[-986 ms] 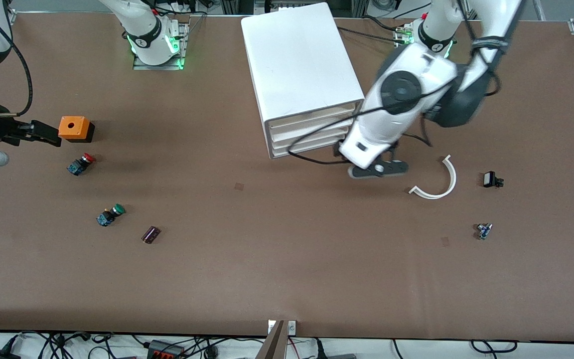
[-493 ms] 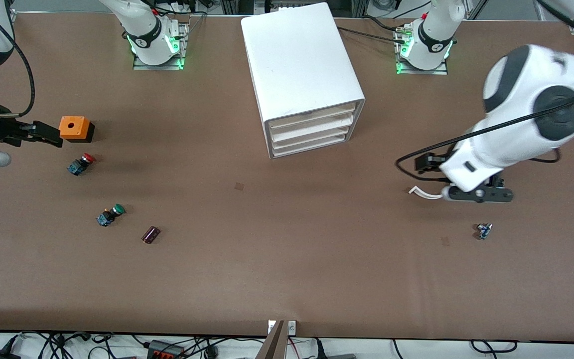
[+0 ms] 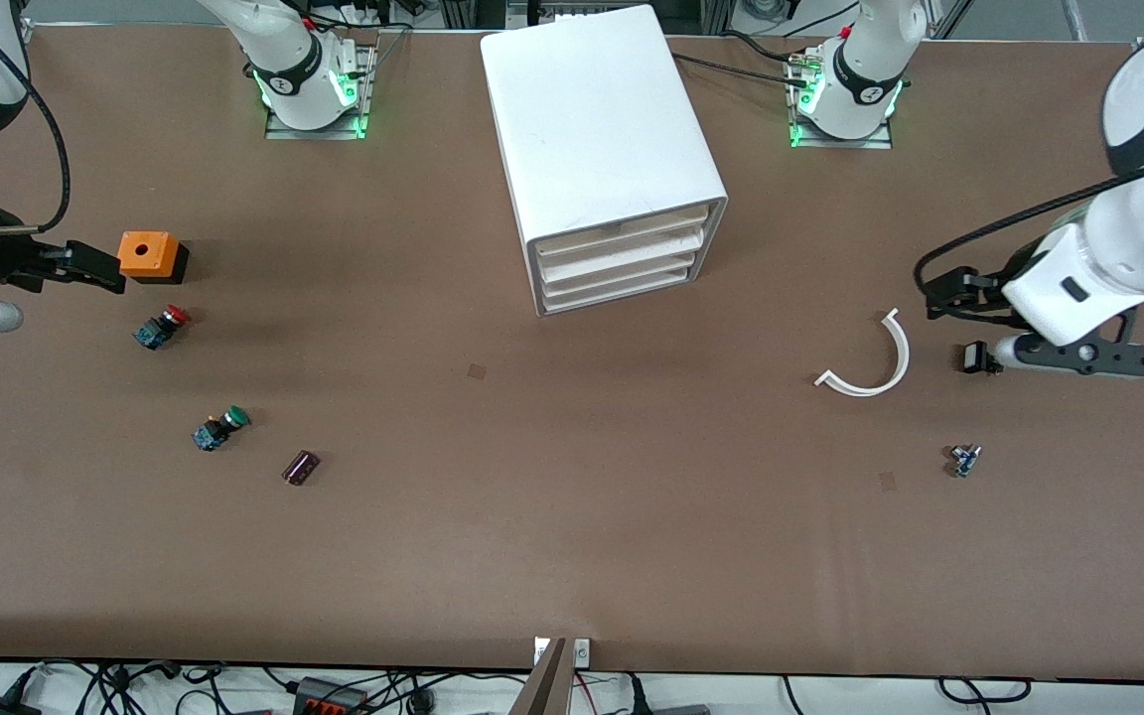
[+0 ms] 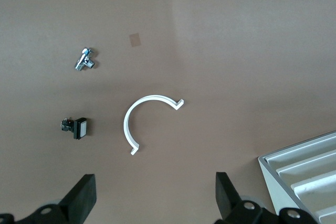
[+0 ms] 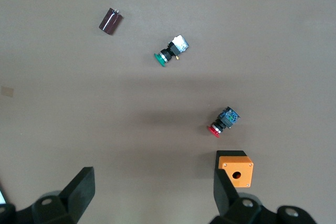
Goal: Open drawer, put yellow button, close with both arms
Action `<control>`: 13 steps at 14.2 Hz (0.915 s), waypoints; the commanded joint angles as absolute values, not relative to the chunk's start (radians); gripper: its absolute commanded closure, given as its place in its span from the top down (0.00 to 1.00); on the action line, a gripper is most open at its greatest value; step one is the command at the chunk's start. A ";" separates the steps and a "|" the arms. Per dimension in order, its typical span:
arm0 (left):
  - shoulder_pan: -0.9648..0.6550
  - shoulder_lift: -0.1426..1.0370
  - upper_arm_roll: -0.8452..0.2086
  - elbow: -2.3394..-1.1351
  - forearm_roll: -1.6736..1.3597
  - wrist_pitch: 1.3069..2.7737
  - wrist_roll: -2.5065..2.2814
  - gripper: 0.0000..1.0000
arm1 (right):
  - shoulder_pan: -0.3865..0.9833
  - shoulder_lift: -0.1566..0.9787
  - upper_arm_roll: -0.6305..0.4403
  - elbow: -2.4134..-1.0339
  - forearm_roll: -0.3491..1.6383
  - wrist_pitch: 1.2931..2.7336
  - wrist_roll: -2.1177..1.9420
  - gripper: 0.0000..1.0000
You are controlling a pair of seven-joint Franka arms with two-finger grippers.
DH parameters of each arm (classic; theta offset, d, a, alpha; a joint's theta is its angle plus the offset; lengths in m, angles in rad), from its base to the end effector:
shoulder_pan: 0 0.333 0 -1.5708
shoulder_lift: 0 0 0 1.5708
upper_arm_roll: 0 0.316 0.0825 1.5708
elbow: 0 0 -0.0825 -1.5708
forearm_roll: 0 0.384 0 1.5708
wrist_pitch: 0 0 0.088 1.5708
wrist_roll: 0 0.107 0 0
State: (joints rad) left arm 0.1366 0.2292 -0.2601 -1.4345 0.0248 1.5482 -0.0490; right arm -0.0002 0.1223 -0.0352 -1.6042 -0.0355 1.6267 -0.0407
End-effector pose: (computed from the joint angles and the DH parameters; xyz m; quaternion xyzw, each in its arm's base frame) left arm 0.6132 -0.0562 0.5562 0.9978 -0.0359 -0.0552 0.0123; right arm 0.5890 -0.0234 0.5434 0.9986 0.0045 -0.0506 0.0179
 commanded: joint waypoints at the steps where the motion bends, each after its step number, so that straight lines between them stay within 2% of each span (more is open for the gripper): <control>1: 0.017 0.082 -0.077 -1.606 -0.028 1.684 0.082 1.00 | 0.003 0.101 -0.040 -1.629 -0.035 1.632 -0.055 1.00; 3: -0.009 -0.015 -0.048 -1.731 -0.028 1.791 0.095 1.00 | 0.005 0.095 -0.040 -1.640 -0.035 1.641 -0.055 1.00; 4: -0.027 -0.037 -0.037 -1.756 -0.023 1.807 0.095 1.00 | 0.003 0.094 -0.040 -1.640 -0.035 1.643 -0.055 1.00; 9: -0.009 -0.031 -0.037 -1.750 -0.017 1.760 0.092 1.00 | 0.005 0.002 -0.040 -1.745 -0.035 1.713 -0.055 1.00; 13: -0.009 -0.020 -0.040 -1.727 -0.012 1.746 0.097 1.00 | 0.005 -0.002 -0.040 -1.744 -0.038 1.712 -0.055 1.00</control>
State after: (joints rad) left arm -0.0061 -0.0140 -0.0434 -1.7323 -0.0131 1.7582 0.0702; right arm -0.0001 0.0273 -0.0353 -1.7080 -0.0355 1.6889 -0.0412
